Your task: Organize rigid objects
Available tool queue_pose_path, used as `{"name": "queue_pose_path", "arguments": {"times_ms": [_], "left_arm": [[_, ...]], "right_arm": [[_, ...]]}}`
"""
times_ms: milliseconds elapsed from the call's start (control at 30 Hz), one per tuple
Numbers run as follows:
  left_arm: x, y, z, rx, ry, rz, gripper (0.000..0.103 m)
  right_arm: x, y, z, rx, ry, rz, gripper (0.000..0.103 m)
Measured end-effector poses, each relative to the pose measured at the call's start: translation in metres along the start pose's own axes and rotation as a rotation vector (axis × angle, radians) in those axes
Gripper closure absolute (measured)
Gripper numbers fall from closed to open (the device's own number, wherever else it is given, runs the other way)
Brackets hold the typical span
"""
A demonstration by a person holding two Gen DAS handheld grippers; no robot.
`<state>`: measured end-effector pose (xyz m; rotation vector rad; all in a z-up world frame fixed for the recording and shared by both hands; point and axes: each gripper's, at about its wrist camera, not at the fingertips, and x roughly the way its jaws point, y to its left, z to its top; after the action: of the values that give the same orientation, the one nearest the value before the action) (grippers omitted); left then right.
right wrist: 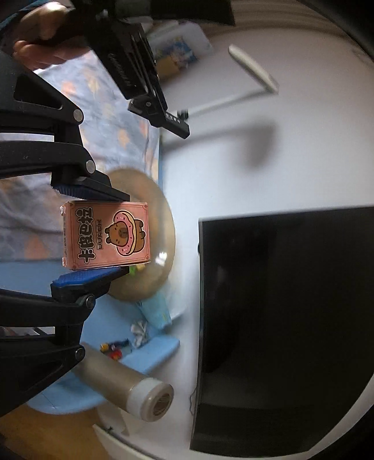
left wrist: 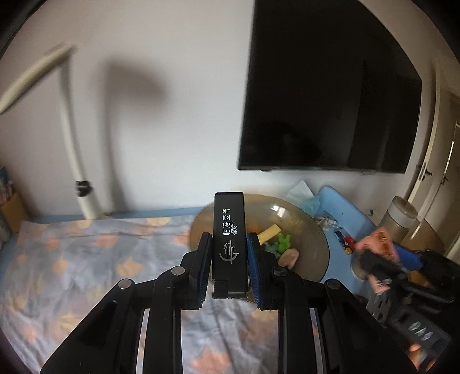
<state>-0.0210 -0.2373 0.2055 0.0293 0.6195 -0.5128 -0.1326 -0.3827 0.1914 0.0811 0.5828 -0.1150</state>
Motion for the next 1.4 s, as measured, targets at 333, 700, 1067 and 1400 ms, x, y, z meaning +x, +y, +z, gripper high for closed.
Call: {"name": "queue_pose_path", "arguments": {"times_ms": [333, 700, 1067, 1400], "left_arm": [[0.098, 0.006, -0.018, -0.019, 0.145, -0.005, 0.08], [0.019, 0.079, -0.039, -0.123, 0.025, 0.13, 0.032], [-0.031, 0.168, -0.15, -0.126, 0.087, 0.379, 0.024], [-0.033, 0.188, -0.172, -0.204, 0.088, 0.356, 0.018]], "right_arm": [[0.113, -0.019, -0.013, 0.008, 0.19, -0.067, 0.063], [0.094, -0.002, -0.014, -0.012, 0.14, -0.088, 0.04], [0.062, 0.151, -0.096, -0.191, 0.135, 0.159, 0.015], [0.102, 0.181, -0.14, -0.221, 0.198, 0.126, 0.015]]}}
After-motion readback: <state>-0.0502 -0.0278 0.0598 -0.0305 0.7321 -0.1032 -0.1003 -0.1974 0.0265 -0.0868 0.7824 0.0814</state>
